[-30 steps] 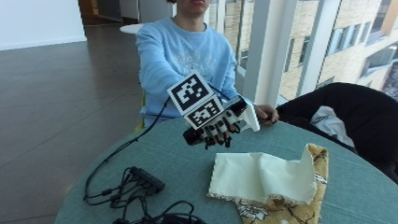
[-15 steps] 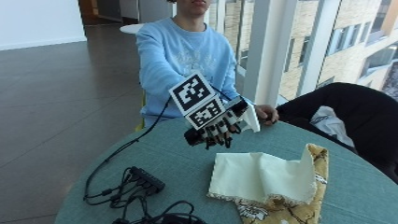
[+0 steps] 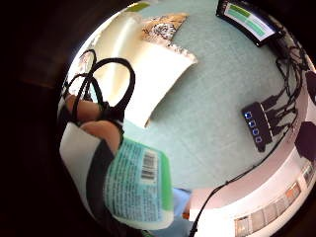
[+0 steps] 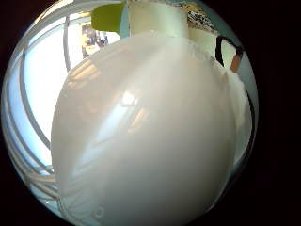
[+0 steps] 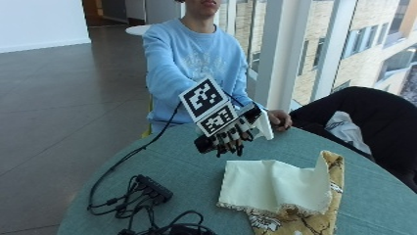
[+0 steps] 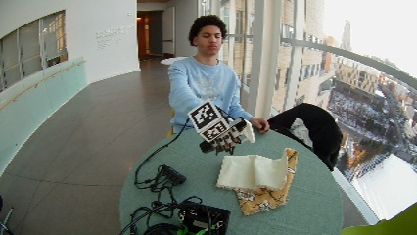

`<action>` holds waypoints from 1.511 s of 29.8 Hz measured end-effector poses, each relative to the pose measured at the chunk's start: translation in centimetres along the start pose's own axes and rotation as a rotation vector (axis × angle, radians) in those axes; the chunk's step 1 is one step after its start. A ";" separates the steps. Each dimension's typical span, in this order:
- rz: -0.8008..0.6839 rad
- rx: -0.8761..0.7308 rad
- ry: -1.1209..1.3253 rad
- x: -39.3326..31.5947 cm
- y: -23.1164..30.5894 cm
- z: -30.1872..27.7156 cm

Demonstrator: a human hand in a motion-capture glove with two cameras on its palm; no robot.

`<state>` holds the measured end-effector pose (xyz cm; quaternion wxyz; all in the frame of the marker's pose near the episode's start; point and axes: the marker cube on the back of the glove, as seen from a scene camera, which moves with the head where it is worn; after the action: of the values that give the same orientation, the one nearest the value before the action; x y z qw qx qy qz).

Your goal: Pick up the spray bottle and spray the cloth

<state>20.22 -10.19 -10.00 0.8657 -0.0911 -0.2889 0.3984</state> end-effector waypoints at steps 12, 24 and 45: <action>-0.182 0.071 -0.127 -3.0 0.8 1.4; -0.546 0.268 -0.399 -10.9 2.3 8.4; -0.815 0.149 -0.557 -17.5 1.4 22.7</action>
<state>-2.78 -23.90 0.51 0.8452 0.2012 -0.4919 0.0566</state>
